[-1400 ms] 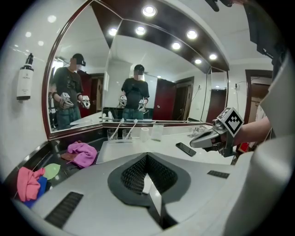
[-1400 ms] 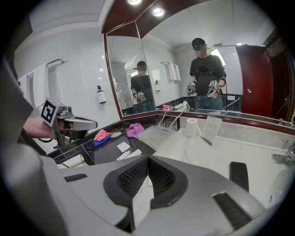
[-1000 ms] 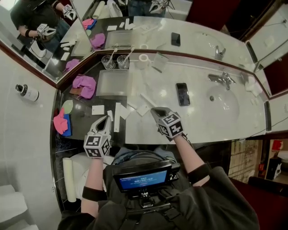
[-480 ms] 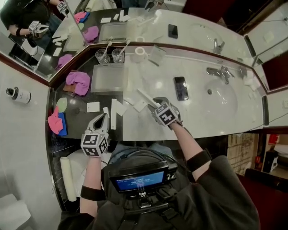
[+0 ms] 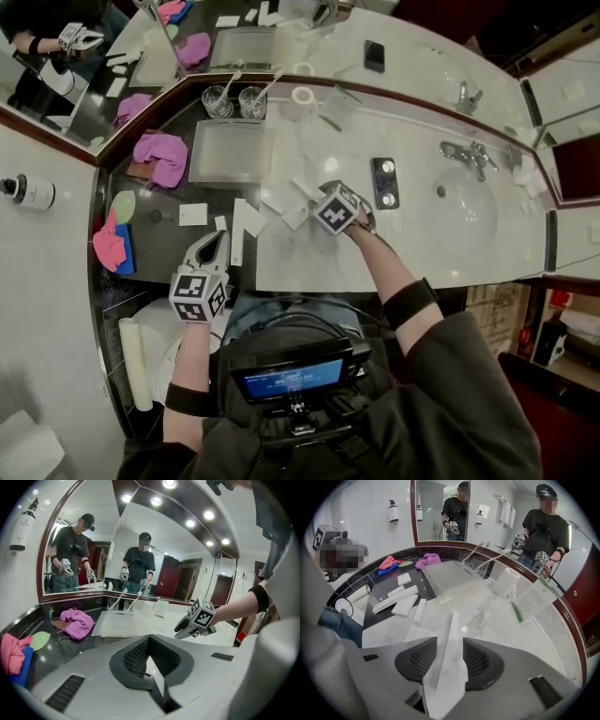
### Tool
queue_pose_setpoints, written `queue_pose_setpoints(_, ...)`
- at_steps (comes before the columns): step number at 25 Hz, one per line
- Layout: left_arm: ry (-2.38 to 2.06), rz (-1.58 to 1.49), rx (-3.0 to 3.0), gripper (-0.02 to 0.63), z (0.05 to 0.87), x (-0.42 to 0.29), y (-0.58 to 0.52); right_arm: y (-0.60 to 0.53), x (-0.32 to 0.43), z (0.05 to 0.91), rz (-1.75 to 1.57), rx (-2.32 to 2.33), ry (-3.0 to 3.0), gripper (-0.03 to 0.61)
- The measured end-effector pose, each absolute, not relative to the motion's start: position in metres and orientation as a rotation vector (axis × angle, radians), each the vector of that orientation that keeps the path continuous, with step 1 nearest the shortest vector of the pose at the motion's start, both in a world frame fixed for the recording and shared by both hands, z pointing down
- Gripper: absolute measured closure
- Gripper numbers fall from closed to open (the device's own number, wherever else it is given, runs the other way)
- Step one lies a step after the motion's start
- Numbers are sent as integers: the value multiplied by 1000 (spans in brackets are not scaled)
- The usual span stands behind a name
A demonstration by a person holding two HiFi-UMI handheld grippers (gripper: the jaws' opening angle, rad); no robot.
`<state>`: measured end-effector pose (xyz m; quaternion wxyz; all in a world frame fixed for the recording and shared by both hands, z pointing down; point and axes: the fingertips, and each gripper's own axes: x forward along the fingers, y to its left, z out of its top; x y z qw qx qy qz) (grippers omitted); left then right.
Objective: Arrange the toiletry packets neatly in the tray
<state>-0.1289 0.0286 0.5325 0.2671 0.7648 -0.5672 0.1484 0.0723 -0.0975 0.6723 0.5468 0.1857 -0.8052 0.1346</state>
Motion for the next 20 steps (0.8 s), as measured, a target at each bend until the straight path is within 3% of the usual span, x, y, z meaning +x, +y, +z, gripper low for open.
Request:
queue_pose_setpoints(7,-1550,403,2047,614,534,-137,19,-103,68,702,333,375,-1842,388)
queue_pose_setpoints(8,-1554,401,2044,614,534,-139,18,-100,70,707,352,367,-1827,399)
queue_pose_setpoints(10,-1564,395,2035,614,533,-142,16,-100,72,710,363,366,-1815,480)
queue_pose_setpoints(12,-1570,391,2028,614,534,-144,16,-101,71,709,364,360,-1819,495)
queue_pose_setpoints(20,-1570,390,2008,614,540,-144,21,-112,65,698,330,400,-1869,500)
